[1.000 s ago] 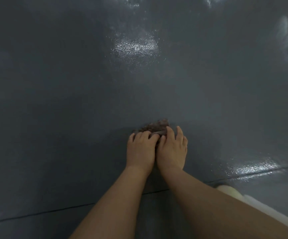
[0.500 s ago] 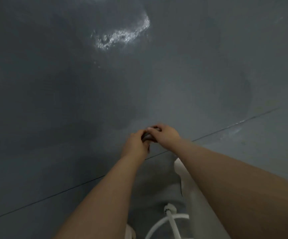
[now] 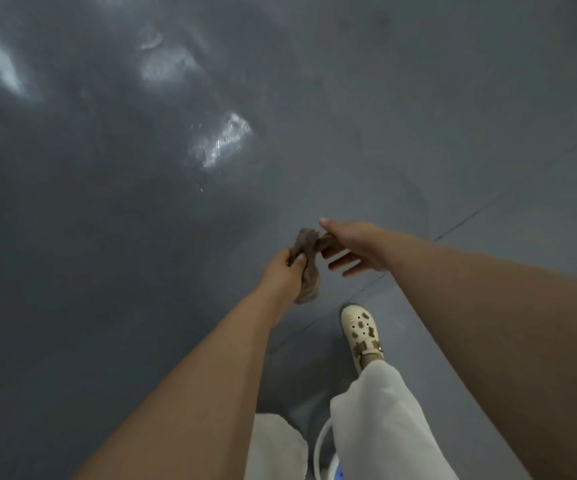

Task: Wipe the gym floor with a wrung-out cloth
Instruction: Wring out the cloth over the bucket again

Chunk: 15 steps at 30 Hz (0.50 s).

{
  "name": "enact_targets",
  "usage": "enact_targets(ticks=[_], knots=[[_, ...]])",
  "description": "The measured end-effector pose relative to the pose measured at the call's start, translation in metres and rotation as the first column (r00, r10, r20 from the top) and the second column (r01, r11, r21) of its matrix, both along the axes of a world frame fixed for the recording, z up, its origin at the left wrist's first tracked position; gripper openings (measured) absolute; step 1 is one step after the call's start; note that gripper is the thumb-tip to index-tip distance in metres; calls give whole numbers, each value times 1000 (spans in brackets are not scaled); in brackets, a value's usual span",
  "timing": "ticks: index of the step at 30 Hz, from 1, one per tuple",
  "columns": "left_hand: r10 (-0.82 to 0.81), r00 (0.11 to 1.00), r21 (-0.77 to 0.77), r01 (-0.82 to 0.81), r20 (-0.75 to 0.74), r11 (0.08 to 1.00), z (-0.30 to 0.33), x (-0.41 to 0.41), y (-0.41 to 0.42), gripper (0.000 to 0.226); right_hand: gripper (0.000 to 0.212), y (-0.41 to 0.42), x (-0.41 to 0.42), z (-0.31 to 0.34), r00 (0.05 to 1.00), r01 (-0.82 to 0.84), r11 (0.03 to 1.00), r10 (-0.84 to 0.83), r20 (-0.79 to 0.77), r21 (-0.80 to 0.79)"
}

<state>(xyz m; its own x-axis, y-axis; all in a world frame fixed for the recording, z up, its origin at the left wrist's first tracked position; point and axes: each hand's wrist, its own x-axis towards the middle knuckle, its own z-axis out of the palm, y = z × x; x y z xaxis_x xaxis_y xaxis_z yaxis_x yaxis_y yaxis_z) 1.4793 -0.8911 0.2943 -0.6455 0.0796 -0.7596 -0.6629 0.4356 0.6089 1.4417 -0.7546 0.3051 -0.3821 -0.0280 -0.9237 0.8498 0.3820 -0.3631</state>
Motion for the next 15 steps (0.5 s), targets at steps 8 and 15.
enact_targets(ticks=[8,15], knots=[[149,979,127,-167,138,978,130,-72,67,30,51,91,-58,132,996,-29,997,23,-87,-72],[37,994,187,-55,101,981,223,-148,134,40,28,174,-122,238,929,-271,962,270,-253,31]])
